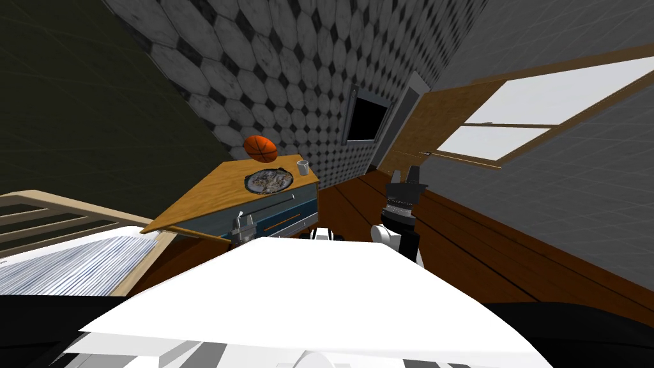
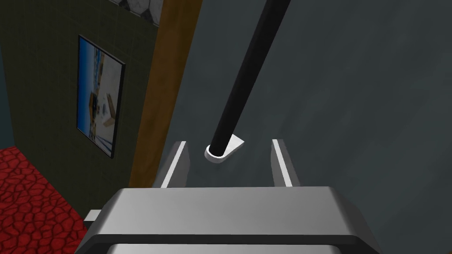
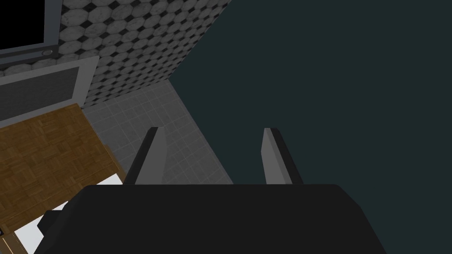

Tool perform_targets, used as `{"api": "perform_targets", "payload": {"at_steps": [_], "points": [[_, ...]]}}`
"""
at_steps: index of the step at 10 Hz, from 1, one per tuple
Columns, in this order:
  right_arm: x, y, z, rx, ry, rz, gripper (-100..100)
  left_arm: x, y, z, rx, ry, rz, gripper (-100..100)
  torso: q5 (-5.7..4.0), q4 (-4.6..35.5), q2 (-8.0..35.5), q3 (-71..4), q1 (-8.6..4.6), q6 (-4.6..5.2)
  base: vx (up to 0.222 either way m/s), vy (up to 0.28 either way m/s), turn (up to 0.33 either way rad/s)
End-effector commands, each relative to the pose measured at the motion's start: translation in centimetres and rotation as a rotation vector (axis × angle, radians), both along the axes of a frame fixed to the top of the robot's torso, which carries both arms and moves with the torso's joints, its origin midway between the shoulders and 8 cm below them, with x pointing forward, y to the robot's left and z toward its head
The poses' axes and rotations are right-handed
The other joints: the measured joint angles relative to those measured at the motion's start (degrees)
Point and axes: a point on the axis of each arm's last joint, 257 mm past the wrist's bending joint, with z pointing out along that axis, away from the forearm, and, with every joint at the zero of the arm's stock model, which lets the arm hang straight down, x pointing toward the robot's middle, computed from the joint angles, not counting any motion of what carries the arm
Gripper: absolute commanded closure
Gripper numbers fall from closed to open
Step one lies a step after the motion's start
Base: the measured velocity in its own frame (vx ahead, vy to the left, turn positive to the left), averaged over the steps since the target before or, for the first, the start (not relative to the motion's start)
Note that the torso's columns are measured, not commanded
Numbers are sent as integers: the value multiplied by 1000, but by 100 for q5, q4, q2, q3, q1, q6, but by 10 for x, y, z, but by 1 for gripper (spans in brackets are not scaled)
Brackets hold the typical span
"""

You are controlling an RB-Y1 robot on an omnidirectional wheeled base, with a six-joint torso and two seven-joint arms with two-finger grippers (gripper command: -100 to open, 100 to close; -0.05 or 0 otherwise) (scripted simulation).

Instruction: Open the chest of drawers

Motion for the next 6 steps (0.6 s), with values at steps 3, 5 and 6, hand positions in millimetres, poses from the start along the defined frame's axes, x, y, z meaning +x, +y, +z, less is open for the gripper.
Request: {"api": "perform_targets", "payload": {"at_steps": [3, 5, 6], "points": [[0, 0, 0, 0, 0, 0, 0, -21, -27, -14, 2, -2, 6, 100, 38, -24, -37, -10, 21, 11, 5, 48, -19], [0, 0, 0, 0, 0, 0, 0, -16, -18, -6, 21, -13, 16, -100, 14, -11, -19, -7, 0, 4, 21, -35, 5], [0, 0, 0, 0, 0, 0, 0, -15, -16, -5, 25, -12, 20, -100, -9, -5, -16, -8, -51, 2, 73, -142, 21]]}}
